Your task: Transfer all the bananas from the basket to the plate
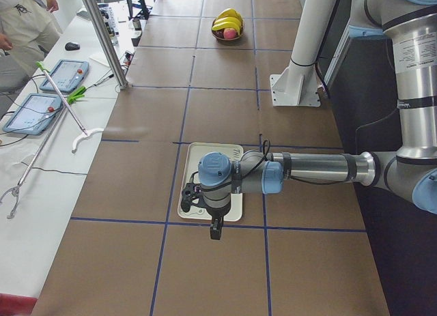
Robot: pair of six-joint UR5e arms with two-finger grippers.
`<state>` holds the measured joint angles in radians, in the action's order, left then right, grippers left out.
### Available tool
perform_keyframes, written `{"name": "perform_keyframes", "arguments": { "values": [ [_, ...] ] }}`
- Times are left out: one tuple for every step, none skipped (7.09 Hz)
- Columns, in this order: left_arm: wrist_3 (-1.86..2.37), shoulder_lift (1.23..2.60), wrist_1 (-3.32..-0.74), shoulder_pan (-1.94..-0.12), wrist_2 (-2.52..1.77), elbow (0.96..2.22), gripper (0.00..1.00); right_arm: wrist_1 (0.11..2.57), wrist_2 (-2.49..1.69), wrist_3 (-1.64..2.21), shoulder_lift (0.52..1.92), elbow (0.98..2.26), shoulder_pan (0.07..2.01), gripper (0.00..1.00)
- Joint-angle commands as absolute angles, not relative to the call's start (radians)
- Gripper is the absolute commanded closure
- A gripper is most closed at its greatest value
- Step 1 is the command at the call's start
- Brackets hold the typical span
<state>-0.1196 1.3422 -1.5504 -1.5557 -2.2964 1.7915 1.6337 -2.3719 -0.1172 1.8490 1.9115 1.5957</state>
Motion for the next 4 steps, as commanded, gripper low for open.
{"name": "perform_keyframes", "arguments": {
  "values": [
    [-0.120, 1.342, -1.551, -1.555, -2.296, 1.789, 0.00, 1.609, -2.405, -0.103, 1.848, 1.916, 1.585, 0.00],
    [-0.120, 1.342, -1.549, -1.555, -2.298, 1.790, 0.00, 1.545, -2.433, 0.004, 1.848, 1.917, 1.539, 0.00],
    [-0.120, 1.342, -1.549, -1.555, -2.298, 1.790, 0.00, 1.414, -2.433, 0.173, 1.851, 1.916, 1.498, 0.00],
    [-0.120, 1.342, -1.546, -1.555, -2.298, 1.790, 0.00, 1.273, -2.431, 0.353, 1.870, 1.916, 1.442, 0.00]
  ]
}}
